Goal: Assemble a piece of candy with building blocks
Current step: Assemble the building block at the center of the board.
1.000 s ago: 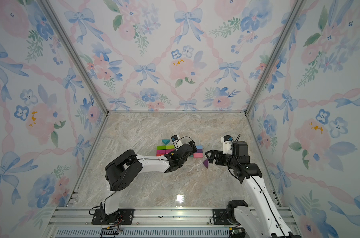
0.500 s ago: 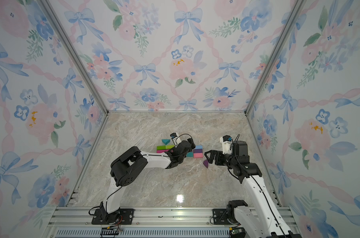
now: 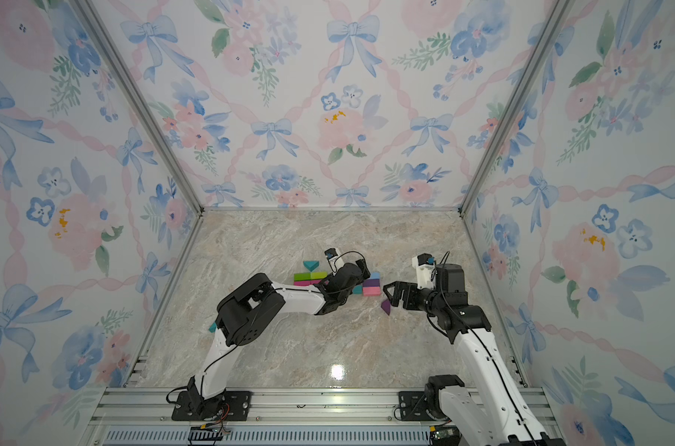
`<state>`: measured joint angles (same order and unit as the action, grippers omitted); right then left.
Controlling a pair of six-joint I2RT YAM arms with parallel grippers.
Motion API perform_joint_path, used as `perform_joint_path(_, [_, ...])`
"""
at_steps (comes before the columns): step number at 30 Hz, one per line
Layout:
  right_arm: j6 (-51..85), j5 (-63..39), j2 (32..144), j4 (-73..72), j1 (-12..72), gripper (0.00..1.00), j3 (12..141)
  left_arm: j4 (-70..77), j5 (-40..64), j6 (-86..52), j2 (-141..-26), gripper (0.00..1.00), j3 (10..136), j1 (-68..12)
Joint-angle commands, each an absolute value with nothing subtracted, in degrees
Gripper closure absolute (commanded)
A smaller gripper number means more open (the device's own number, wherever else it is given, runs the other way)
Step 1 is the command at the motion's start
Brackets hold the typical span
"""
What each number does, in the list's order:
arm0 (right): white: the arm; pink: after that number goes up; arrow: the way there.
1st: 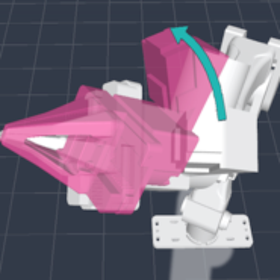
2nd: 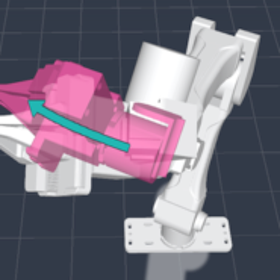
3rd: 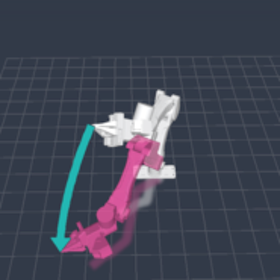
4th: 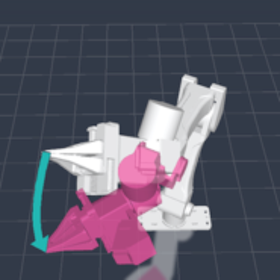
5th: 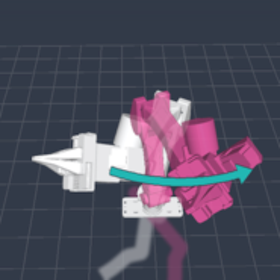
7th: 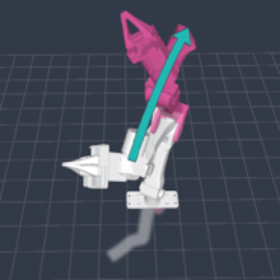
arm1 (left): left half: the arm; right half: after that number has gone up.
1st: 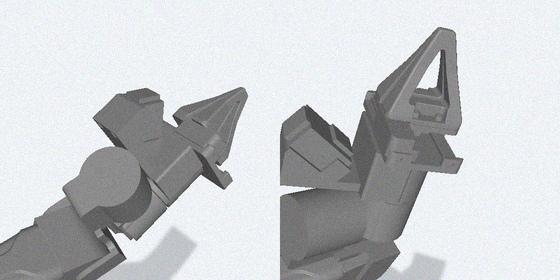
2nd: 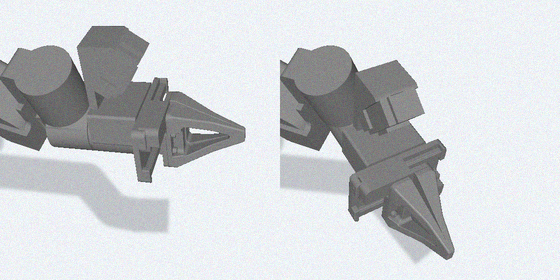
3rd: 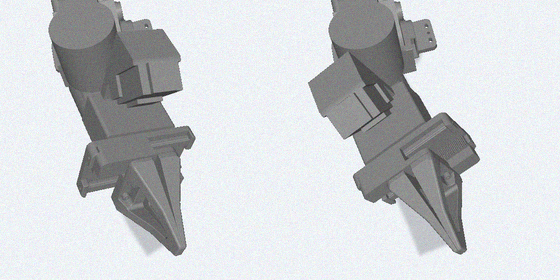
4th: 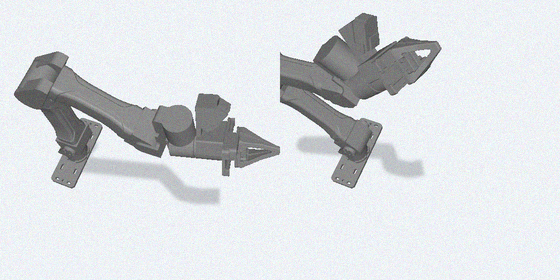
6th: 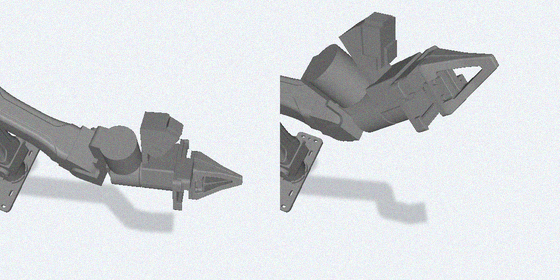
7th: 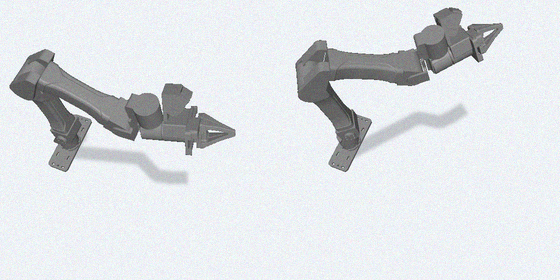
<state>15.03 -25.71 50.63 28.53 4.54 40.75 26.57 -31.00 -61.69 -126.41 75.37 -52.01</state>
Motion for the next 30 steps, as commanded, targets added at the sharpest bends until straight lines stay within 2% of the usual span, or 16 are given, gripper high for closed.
perform_joint_path(1, [15.29, -26.54, 50.65, 28.65, 4.04, 0.01, 40.08, 27.51, -30.10, -59.99, -127.95, 0.02, 75.98, -51.50])
perform_joint_path(30, [14.96, -26.54, 50.58, 28.39, 2.79, 0.01, 39.86, 29.57, -34.30, -64.49, -129.72, 0.02, 74.49, -53.96])
